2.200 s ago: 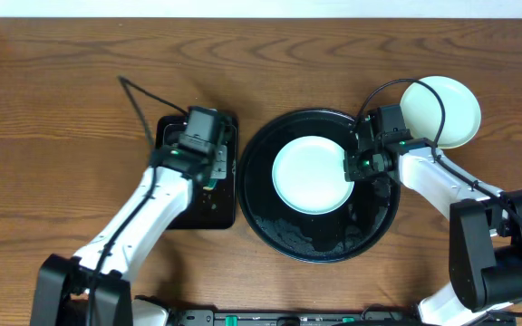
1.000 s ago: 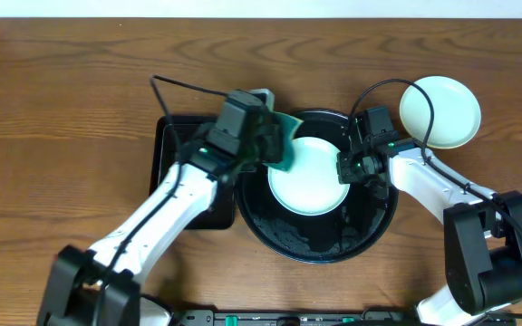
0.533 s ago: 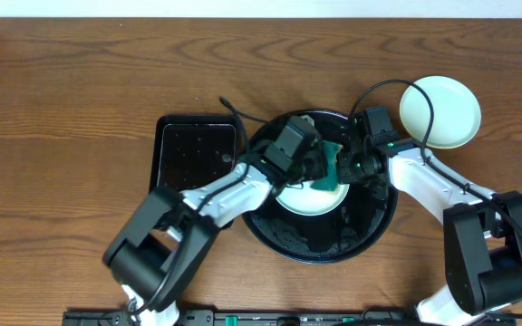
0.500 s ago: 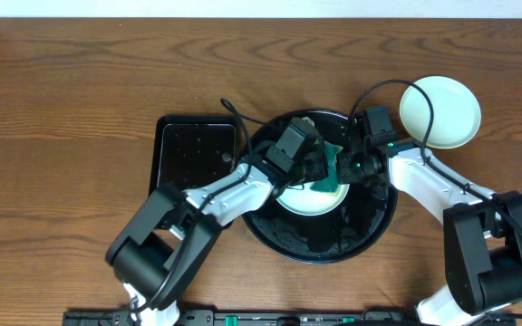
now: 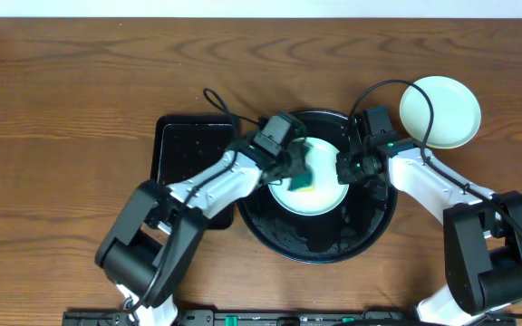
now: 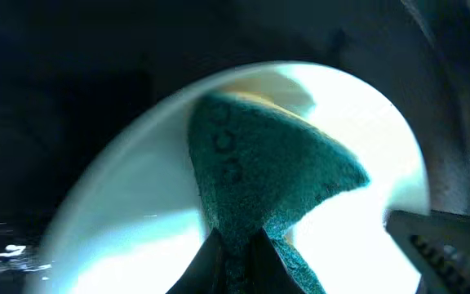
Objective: Clean dirty plates on tray and stack at the side
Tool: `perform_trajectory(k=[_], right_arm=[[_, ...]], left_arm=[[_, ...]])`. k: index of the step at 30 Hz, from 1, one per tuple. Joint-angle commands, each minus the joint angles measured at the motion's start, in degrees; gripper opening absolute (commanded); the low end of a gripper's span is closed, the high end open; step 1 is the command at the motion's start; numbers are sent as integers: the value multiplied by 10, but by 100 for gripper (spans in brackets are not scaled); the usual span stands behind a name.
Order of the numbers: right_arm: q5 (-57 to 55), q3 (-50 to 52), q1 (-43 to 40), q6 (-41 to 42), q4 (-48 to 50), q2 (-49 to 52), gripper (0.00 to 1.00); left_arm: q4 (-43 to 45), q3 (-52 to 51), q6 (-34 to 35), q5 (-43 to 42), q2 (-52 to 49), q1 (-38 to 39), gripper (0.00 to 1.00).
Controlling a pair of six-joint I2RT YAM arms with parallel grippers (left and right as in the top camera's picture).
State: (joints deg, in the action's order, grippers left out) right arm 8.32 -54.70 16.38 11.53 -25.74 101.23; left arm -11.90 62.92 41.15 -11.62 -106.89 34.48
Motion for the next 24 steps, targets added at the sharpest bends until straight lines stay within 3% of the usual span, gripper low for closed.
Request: perform_trajectory(k=[1,7,10,14,19,22,24], right_arm=[[22,9,18,2,-11,12,1],[23,9,18,2,-10,12,3],[23,9,18,2,-7,12,27],[22,9,18,2,11,14,32],[23,9,18,0,41,23,19],[23,9,18,0,45,29,3],[23,9,18,0,45,30,1]], left_arm=[[-12,-13,-51,52,28,-19,7],[-26,-13,-119,-35,117,-21,7],[-66,-13,-150,-40,154,-29,7],[-144,-13,-170,3,187,-63,7],[-214,-13,-181,107,198,-133,7],[-233,-13,-195,123,198,-179,7],[-238,-14,-195,123,198,-202,7]])
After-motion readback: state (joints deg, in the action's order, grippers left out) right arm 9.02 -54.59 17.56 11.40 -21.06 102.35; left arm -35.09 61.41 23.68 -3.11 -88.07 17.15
